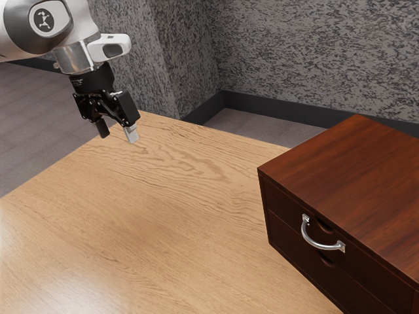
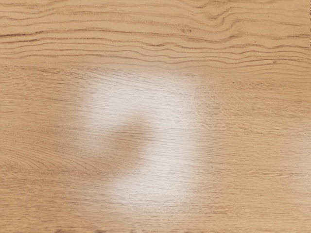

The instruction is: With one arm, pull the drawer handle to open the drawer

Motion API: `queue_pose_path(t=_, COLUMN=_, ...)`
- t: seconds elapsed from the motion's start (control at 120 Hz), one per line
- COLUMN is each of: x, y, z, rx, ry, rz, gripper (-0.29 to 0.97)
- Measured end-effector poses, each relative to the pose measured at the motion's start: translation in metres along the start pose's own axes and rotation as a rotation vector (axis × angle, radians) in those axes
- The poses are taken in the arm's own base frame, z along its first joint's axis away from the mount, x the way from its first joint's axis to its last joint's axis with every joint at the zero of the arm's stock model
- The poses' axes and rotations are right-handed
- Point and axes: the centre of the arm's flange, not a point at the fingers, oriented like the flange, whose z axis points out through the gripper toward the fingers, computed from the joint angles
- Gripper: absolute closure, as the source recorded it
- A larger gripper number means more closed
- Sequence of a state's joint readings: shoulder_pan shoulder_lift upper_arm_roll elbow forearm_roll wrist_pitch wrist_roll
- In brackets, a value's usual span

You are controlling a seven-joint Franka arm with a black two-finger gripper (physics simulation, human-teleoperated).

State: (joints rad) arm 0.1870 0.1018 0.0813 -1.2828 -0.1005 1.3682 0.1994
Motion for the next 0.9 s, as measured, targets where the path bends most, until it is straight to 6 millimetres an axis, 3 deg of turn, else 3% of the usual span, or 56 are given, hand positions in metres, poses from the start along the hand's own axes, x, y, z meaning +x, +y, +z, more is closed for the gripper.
queue_pose_path(t=0.167, x=-0.002, y=0.001, z=-0.006, rx=0.004, ry=0.011, rz=0.004, gripper=0.00)
queue_pose_path(t=0.208, x=-0.016, y=0.011, z=-0.049, rx=0.030, ry=0.088, rz=0.021, gripper=0.00)
queue_pose_path(t=0.275, x=-0.049, y=0.044, z=-0.118, rx=0.067, ry=0.217, rz=0.102, gripper=0.00)
queue_pose_path(t=0.333, x=-0.075, y=0.076, z=-0.148, rx=0.106, ry=0.264, rz=0.245, gripper=0.00)
queue_pose_path(t=0.375, x=-0.087, y=0.100, z=-0.156, rx=0.130, ry=0.268, rz=0.379, gripper=0.00)
queue_pose_path(t=0.508, x=-0.092, y=0.206, z=-0.145, rx=0.098, ry=0.266, rz=0.874, gripper=0.00)
queue_pose_path(t=0.592, x=-0.096, y=0.244, z=-0.140, rx=0.064, ry=0.277, rz=1.091, gripper=0.00)
queue_pose_path(t=0.667, x=-0.076, y=0.261, z=-0.120, rx=0.037, ry=0.266, rz=1.229, gripper=0.00)
queue_pose_path(t=0.767, x=-0.049, y=0.269, z=-0.073, rx=0.038, ry=0.219, rz=1.351, gripper=0.00)
queue_pose_path(t=0.9, x=-0.061, y=0.248, z=-0.031, rx=0.155, ry=0.225, rz=1.410, gripper=0.01)
